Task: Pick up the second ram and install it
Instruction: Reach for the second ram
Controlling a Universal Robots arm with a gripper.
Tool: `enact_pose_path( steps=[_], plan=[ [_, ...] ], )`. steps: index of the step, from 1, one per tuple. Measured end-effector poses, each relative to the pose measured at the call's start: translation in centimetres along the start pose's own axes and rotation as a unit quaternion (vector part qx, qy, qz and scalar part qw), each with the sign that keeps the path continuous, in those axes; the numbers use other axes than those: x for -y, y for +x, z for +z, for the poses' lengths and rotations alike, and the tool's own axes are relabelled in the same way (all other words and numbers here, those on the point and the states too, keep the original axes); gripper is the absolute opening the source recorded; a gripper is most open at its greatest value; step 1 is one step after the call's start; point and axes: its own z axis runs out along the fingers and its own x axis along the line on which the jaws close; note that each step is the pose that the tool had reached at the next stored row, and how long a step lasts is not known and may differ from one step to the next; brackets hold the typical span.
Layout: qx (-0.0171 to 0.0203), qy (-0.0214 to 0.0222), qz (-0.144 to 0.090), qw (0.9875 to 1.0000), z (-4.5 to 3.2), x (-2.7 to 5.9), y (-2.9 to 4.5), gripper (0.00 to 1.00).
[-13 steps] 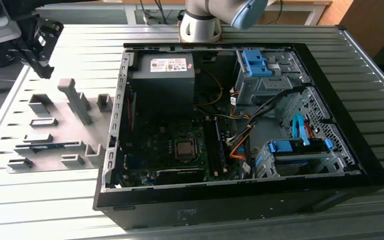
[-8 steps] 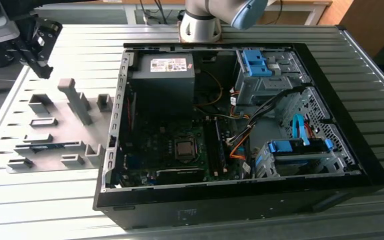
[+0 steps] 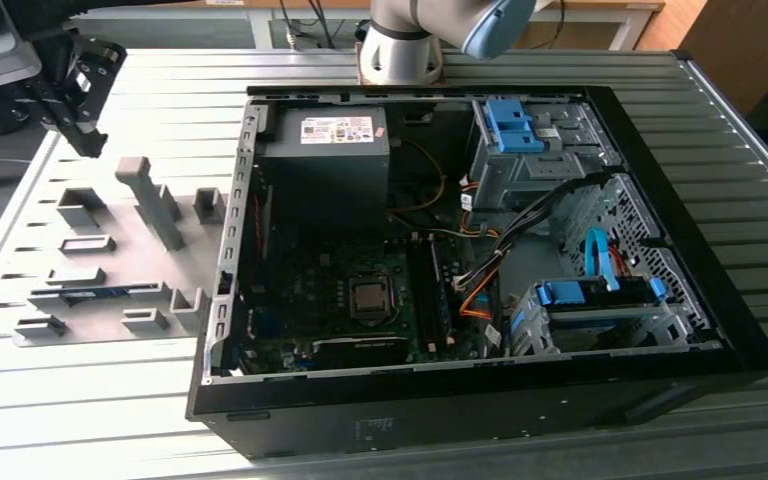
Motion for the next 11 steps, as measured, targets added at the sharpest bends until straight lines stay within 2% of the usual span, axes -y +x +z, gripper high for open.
enact_pose_path(
  steps=[6,11],
  plan=[
    [0.0,0.0,0.0,1.0,-0.01,0.01,0.1,0.11],
    [0.0,0.0,0.0,1.0,-0.02,0.05,0.7,0.11]
  ],
)
